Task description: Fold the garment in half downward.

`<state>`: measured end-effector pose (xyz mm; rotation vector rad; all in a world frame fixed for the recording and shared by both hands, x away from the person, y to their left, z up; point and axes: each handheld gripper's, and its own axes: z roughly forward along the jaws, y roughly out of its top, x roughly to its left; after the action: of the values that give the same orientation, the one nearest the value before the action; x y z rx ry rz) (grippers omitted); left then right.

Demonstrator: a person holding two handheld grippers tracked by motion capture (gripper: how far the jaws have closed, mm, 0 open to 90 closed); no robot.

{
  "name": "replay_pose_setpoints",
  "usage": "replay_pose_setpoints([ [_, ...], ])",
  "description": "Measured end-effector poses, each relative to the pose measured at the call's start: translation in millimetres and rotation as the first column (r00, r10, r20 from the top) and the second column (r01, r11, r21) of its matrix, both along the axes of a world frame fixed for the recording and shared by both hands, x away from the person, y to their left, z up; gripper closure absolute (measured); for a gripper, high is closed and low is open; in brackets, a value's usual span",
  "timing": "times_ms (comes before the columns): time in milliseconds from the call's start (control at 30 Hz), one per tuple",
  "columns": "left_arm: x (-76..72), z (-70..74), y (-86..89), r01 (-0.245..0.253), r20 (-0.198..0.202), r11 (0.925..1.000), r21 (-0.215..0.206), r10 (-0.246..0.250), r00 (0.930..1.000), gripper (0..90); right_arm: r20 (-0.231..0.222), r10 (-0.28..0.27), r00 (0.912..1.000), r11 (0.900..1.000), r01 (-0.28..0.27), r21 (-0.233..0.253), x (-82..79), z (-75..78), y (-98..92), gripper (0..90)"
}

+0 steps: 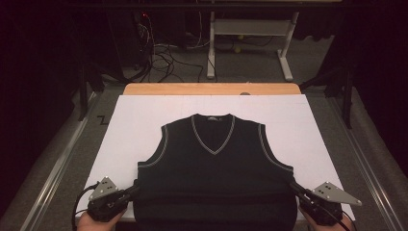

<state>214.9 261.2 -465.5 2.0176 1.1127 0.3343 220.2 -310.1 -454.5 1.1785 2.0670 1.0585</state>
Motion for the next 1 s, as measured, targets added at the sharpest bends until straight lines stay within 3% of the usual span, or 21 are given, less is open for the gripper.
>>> replay_pose_setpoints([
  [300, -0.5, -6.5, 1.1, 0.002, -0.031, 1.0000, -0.001, -0.002, 0.9995, 79.1, -0.029, 0.011, 0.9995, 1.000, -0.012, -0.008, -6.1, -6.7, -1.0, 84.3],
  [367, 0.5, -7.1, 2.0, -0.003, -0.032, 1.0000, -0.003, 0.003, 0.9995, 65.6, -0.033, 0.010, 0.9994, 1.000, -0.010, 0.008, -5.5, -7.4, -1.7, 75.6],
  [400, 0.9, -7.5, 2.4, -0.013, -0.029, 0.9999, -0.010, 0.012, 0.9995, 65.6, -0.033, 0.010, 0.9994, 1.000, -0.010, 0.008, -5.5, -7.4, -1.7, 75.6],
  [433, 1.4, -7.4, 3.1, -0.021, -0.019, 0.9997, -0.011, 0.020, 0.9996, 53.6, -0.031, 0.005, 0.9995, 1.000, -0.004, 0.026, -5.0, -7.4, -2.9, 67.7],
  [500, 1.9, -7.2, 3.5, -0.042, 0.006, 0.9989, -0.019, 0.042, 0.9991, 49.6, -0.031, 0.003, 0.9995, 0.999, -0.002, 0.038, -4.8, -7.4, -3.7, 65.6],
  [600, 2.6, -7.8, 4.0, -0.046, 0.034, 0.9987, -0.022, 0.046, 0.9983, 38.5, -0.020, -0.011, 0.9997, 0.998, 0.012, 0.064, -2.5, -7.8, -5.4, 53.3],
  [667, 2.9, -7.9, 4.2, -0.046, 0.044, 0.9986, -0.024, 0.047, 0.9979, 37.4, -0.016, -0.015, 0.9998, 0.998, 0.016, 0.065, -2.0, -7.8, -5.3, 50.8],
  [700, 3.5, -8.1, 4.3, -0.048, 0.051, 0.9984, -0.028, 0.050, 0.9975, 34.3, -0.006, -0.013, 0.9999, 0.998, 0.013, 0.064, -0.6, -7.6, -5.2, 44.3],
  [833, 8.1, -9.7, 6.0, -0.050, 0.049, 0.9969, -0.061, 0.053, 0.9974, 29.0, 0.012, -0.022, 0.9997, 0.997, 0.021, 0.076, 1.6, -7.4, -5.7, 33.6],
  [1000, 12.4, -9.9, 6.1, -0.049, 0.056, 0.9961, -0.073, 0.053, 0.9970, 21.7, 0.025, -0.035, 0.9991, 0.996, 0.032, 0.089, 5.2, -7.6, -5.5, 25.6],
])
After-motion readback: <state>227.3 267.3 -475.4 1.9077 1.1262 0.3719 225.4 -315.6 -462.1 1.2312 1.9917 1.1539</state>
